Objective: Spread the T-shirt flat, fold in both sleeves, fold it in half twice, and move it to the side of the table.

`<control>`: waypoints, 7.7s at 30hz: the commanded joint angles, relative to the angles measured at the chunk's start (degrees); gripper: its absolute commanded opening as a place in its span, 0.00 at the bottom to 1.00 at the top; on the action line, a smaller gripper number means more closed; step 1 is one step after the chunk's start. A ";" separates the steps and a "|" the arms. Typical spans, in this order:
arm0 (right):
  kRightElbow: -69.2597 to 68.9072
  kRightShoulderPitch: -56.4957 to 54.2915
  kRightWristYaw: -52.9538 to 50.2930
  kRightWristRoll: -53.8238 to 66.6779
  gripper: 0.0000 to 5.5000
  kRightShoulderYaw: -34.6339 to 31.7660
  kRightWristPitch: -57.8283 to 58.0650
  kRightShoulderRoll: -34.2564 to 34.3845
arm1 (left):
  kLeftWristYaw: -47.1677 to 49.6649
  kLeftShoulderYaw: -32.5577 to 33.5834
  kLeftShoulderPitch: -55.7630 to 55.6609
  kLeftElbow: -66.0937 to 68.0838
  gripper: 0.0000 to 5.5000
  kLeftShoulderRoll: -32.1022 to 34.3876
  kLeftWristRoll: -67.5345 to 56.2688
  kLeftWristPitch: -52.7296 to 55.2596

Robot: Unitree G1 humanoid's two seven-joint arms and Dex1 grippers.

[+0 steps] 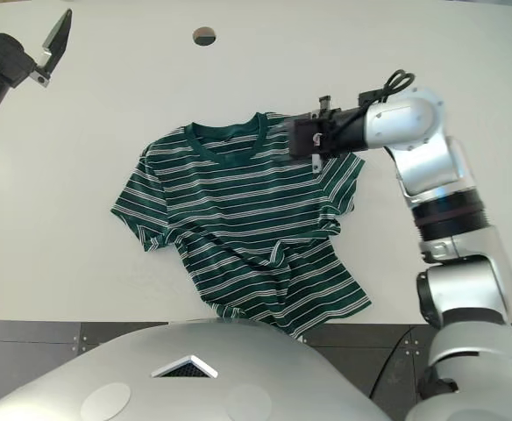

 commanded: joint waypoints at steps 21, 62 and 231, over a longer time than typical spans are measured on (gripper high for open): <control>54.06 -22.84 -42.51 -27.67 0.35 7.87 -4.31 8.31 | -3.01 3.86 5.86 -4.22 0.72 -2.08 -1.63 2.15; 15.07 -15.38 -38.88 -5.40 0.35 -13.91 -10.67 8.14 | -2.83 10.42 24.95 -29.51 0.68 -28.95 -54.25 96.37; -0.75 -0.66 -14.74 21.23 0.03 -21.83 61.65 17.43 | -5.67 27.33 11.08 -39.01 0.51 -34.24 -57.20 80.14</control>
